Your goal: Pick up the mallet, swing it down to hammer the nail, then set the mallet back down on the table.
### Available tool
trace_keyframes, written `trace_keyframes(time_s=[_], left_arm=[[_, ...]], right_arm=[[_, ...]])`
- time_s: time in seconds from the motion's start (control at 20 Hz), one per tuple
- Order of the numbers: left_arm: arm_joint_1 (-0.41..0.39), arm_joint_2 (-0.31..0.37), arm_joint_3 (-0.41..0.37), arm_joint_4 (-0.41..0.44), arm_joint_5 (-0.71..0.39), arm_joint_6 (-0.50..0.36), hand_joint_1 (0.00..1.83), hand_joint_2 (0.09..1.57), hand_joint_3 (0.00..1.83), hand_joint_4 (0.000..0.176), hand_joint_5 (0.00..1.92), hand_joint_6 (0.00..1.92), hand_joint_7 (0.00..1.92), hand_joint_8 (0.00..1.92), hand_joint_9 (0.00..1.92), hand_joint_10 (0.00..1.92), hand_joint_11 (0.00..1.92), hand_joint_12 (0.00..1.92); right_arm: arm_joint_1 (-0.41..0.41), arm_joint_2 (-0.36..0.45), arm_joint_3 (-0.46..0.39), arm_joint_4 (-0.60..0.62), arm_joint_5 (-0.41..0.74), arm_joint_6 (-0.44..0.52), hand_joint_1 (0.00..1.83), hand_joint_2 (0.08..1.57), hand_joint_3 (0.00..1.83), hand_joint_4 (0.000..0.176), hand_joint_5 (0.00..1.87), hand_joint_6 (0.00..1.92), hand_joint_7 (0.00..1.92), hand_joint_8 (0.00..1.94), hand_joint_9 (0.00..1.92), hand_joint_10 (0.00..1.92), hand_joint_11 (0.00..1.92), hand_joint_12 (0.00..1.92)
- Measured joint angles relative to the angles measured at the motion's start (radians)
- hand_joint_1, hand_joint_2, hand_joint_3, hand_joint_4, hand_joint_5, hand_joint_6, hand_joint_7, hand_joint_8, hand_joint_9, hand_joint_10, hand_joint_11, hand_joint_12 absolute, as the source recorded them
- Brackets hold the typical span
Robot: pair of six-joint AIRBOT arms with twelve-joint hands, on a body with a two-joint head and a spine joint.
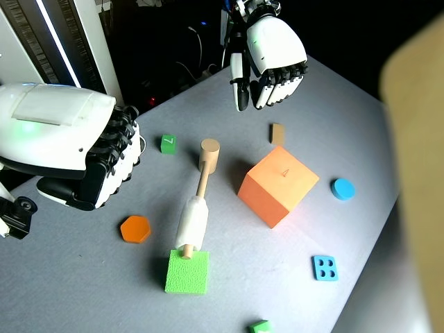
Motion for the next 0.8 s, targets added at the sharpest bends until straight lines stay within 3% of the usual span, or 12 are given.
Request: trace_keyframes(time_s=[0.05,0.3,0.45,0.55,0.8], left_arm=[[0.005,0.000,0.003,0.005,0.002,0.000,0.00,1.16,0.02,0.000,0.00,0.00,0.00,0.00,0.00,0.00,0.00,0.00],[0.009,0.000,0.018,0.008,-0.002,-0.005,0.00,1.15,0.01,0.000,0.00,0.00,0.00,0.00,0.00,0.00,0.00,0.00],[0.013,0.000,0.031,0.024,0.013,-0.048,0.00,1.14,0.01,0.000,0.01,0.00,0.00,0.00,0.00,0.00,0.00,0.00],[0.031,0.000,0.051,0.126,0.011,-0.149,0.00,1.15,0.01,0.000,0.00,0.00,0.00,0.00,0.00,0.00,0.00,0.00],[0.064,0.001,0.113,0.374,0.024,-0.394,0.00,1.15,0.01,0.000,0.00,0.00,0.00,0.00,0.00,0.00,0.00,0.00]], right_arm=[[0.000,0.000,0.000,-0.001,0.000,-0.002,0.04,1.19,0.03,0.000,0.01,0.00,0.00,0.00,0.00,0.00,0.00,0.00],[-0.011,-0.007,0.001,-0.004,0.040,-0.014,0.00,1.21,0.01,0.000,0.07,0.01,0.06,0.01,0.01,0.00,0.00,0.00],[0.001,-0.021,0.023,-0.004,0.020,-0.003,0.08,1.20,0.00,0.000,0.08,0.01,0.07,0.00,0.03,0.01,0.00,0.00],[0.060,-0.051,0.070,-0.003,-0.094,0.046,0.12,1.20,0.00,0.000,0.04,0.00,0.03,0.00,0.00,0.00,0.00,0.00],[0.145,-0.081,0.121,-0.003,-0.346,0.053,0.20,1.18,0.00,0.000,0.06,0.01,0.06,0.01,0.02,0.01,0.00,0.00]])
